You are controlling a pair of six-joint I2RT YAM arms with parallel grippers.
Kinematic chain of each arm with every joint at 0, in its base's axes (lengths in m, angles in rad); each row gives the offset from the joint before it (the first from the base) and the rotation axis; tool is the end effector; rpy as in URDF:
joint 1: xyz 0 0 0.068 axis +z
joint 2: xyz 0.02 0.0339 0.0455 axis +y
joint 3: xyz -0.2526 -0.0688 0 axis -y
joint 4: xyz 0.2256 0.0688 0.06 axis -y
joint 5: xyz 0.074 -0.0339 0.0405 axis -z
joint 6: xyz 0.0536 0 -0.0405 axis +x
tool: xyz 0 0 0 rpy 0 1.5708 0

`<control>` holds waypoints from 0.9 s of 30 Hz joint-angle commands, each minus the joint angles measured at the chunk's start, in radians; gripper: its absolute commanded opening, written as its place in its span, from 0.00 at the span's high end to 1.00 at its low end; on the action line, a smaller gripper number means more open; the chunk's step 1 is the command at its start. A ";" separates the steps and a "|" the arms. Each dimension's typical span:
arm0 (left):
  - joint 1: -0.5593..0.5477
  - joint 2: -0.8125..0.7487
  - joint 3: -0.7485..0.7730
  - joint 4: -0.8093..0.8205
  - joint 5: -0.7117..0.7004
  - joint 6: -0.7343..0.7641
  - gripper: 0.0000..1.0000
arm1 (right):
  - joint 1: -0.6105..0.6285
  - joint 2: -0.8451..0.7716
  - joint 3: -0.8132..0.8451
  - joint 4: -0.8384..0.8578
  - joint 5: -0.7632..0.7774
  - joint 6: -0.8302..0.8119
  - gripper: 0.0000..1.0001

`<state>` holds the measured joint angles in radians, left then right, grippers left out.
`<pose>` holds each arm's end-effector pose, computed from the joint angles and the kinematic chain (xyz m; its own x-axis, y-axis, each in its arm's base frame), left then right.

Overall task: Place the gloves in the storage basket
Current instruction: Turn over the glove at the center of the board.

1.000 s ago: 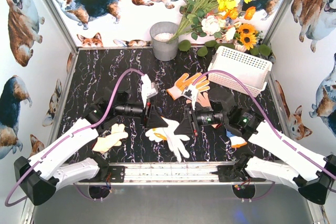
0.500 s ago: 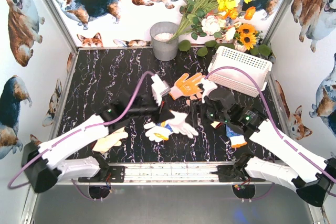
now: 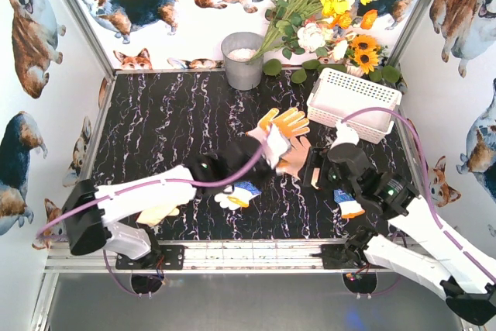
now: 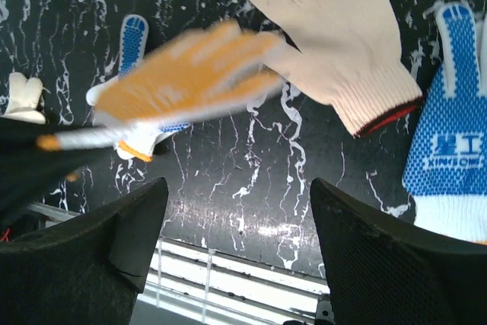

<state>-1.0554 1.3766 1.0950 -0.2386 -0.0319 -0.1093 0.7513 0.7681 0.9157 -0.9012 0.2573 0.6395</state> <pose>0.1569 -0.2735 0.2929 -0.3369 0.3735 -0.8643 0.8242 0.5608 -0.0789 0.1148 0.0886 0.2954 -0.7143 0.1226 -0.6890 -0.1224 0.9475 0.2955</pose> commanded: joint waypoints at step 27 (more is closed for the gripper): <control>-0.061 0.088 -0.227 0.214 0.051 -0.311 0.60 | -0.002 0.275 -0.300 0.321 -0.161 0.336 0.53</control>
<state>-1.1294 1.4216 0.8410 -0.0513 0.1246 -0.3737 0.7506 1.0138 0.6258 -0.7017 0.0967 0.9554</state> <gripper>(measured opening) 0.425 0.501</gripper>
